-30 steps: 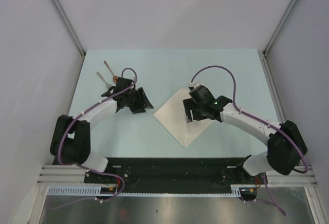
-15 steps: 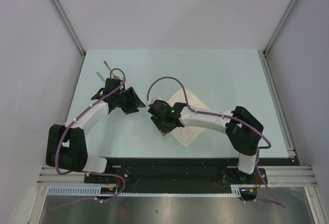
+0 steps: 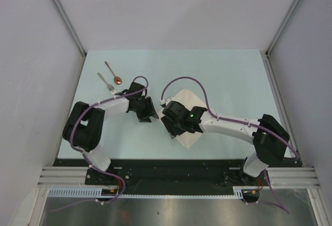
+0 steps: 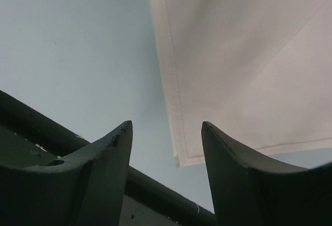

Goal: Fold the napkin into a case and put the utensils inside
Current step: Pick up the upper triangle-folded napkin from the center of the board.

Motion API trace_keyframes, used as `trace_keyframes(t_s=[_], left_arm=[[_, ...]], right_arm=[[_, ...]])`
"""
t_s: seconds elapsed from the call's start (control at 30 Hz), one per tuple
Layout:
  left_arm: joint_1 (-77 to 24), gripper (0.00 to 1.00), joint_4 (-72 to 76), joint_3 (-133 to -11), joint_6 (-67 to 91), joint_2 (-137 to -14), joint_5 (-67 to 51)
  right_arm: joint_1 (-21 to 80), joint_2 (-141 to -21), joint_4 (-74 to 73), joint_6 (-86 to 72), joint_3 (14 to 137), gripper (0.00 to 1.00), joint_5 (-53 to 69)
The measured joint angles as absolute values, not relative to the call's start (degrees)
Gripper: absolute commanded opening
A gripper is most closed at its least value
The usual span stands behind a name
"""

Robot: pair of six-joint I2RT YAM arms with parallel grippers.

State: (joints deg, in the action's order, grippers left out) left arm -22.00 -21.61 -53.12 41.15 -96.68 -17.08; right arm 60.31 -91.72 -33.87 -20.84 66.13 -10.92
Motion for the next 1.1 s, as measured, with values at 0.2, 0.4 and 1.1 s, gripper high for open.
trace_keyframes(t_s=[0.2, 0.4, 1.1], left_arm=[[-22.0, 0.44, -19.8, -53.4, 41.1, -97.5, -16.2], [-22.0, 0.21, -18.8, -54.8, 41.1, -99.7, -16.4], [-20.5, 0.01, -20.7, -57.0, 43.1, -98.3, -23.2]], right_arm=[[58.1, -94.0, -28.3, -21.1, 65.7, 0.57, -8.1], [55.7, -98.3, -23.5, -20.4, 65.7, 0.56, -5.4], [54.7, -102.1, -10.1, -13.0, 65.8, 0.54, -4.3]])
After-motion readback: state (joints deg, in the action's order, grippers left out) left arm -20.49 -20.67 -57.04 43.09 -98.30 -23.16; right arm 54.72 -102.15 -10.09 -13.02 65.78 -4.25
